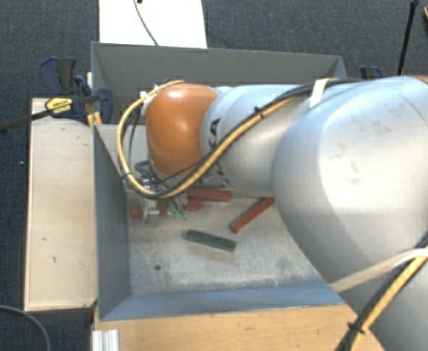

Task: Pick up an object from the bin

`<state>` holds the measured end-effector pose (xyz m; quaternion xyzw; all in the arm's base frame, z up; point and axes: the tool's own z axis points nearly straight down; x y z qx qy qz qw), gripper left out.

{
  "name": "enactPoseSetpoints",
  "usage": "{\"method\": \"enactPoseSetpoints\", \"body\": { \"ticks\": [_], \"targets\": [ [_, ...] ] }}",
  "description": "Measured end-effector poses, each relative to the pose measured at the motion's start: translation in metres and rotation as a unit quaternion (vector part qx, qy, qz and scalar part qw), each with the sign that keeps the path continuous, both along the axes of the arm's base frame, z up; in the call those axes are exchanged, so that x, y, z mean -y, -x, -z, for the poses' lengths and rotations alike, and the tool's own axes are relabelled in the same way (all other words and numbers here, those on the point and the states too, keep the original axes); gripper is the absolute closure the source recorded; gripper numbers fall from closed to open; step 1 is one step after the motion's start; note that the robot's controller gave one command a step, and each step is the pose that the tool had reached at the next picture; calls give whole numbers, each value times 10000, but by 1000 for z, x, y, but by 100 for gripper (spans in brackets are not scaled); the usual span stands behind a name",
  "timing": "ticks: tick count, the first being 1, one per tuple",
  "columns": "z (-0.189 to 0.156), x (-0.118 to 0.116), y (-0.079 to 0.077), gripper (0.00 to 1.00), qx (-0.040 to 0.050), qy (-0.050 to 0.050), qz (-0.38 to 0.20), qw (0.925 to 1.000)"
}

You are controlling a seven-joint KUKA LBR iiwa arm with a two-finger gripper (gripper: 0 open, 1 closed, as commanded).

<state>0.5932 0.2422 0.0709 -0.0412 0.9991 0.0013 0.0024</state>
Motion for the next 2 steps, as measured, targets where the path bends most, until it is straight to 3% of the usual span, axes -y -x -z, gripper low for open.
{"method": "enactPoseSetpoints", "body": {
  "ticks": [1,2],
  "targets": [
    [-9,0,-1,100,8,-3,11,10000],
    [-125,0,0,100,-16,7,21,10000]
  ]
}}
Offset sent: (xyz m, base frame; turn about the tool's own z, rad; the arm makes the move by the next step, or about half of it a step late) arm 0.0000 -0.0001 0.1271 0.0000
